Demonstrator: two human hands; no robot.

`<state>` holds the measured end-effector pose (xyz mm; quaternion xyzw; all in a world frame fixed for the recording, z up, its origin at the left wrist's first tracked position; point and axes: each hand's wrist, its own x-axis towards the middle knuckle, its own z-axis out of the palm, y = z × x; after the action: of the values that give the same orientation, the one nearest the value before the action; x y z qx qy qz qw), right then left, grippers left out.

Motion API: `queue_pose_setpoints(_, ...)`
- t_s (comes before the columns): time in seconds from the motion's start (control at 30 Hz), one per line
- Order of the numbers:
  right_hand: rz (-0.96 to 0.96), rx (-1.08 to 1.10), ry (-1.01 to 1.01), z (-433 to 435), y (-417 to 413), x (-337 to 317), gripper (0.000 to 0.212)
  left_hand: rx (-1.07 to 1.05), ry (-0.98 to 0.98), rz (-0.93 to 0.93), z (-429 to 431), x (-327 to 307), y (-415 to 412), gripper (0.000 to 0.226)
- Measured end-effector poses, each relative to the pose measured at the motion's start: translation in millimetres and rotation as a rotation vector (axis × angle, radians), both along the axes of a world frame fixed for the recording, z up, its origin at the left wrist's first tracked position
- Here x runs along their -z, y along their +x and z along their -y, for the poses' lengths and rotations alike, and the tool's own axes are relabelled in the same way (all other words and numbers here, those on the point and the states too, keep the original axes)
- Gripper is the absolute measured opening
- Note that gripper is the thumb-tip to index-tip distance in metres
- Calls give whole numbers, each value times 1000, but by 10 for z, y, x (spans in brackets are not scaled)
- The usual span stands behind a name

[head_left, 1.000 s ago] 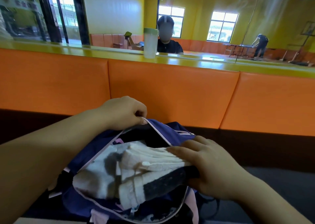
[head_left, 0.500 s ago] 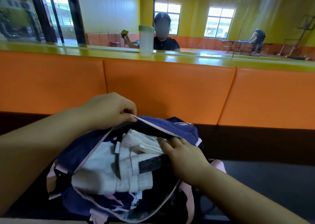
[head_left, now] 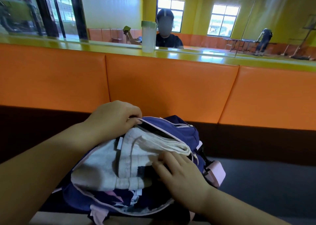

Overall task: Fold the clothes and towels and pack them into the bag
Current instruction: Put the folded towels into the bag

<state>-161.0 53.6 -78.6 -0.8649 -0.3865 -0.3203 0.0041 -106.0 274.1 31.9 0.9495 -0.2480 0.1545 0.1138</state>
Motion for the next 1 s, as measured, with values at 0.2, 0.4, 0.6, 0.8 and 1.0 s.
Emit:
queue_pose_setpoints(0.2,-466,227,49,-210,145,-222,38,7,7,30,36,68,-92,15)
queue_pose_setpoints(0.4,-711,243,-203,-398,221,-246,72,2,-18,26,81,133,-188,15)
queue_pose_setpoints(0.6,-967,221,-119,-336,313,-101,64,-21,-37,31,165,128,-153,14)
queue_pose_setpoints(0.8,-917,251,-145,-65,202,8,56,-75,-92,6,91,137,-143,16)
queue_pose_setpoints(1.0,-734,118,-145,-338,-143,-75,74,-56,-126,-15,119,179,-251,18)
